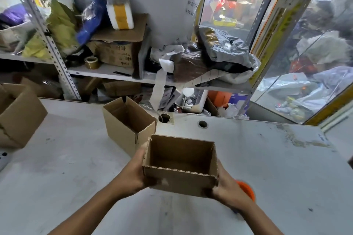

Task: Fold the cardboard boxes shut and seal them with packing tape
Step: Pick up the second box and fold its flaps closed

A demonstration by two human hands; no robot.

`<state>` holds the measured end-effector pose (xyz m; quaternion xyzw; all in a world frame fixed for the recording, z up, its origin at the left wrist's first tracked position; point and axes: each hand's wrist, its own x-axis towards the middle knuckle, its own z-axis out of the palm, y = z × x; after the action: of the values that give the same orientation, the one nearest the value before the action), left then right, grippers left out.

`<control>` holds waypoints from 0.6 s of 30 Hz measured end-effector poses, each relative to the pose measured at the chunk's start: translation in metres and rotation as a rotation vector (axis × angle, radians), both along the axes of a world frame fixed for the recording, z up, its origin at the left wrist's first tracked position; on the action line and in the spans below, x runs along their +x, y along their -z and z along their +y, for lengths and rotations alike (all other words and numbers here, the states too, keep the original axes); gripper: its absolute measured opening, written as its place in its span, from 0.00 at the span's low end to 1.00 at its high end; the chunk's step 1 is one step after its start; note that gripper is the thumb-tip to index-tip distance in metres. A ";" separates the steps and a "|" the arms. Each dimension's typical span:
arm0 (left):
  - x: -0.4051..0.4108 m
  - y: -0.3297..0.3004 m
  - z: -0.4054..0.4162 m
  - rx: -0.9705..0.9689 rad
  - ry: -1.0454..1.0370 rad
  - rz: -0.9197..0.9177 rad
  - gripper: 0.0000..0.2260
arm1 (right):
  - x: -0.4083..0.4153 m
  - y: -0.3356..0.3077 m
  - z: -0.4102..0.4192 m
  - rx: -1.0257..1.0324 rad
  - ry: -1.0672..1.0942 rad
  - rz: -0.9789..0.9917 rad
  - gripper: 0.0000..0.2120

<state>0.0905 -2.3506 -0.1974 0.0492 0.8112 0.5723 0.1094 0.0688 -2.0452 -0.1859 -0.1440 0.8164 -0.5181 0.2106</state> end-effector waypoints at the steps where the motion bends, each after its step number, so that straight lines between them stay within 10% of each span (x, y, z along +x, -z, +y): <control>1: 0.001 0.001 -0.005 -0.004 0.013 0.000 0.51 | 0.003 0.001 -0.004 0.007 0.019 -0.003 0.46; 18: 0.021 -0.026 -0.058 0.065 -0.184 -0.119 0.49 | -0.003 -0.023 -0.053 -0.110 0.047 -0.306 0.35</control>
<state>0.1115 -2.4082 -0.1710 -0.0560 0.7854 0.6077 0.1030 0.0656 -2.0978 -0.1631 -0.0558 0.7483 -0.5826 0.3121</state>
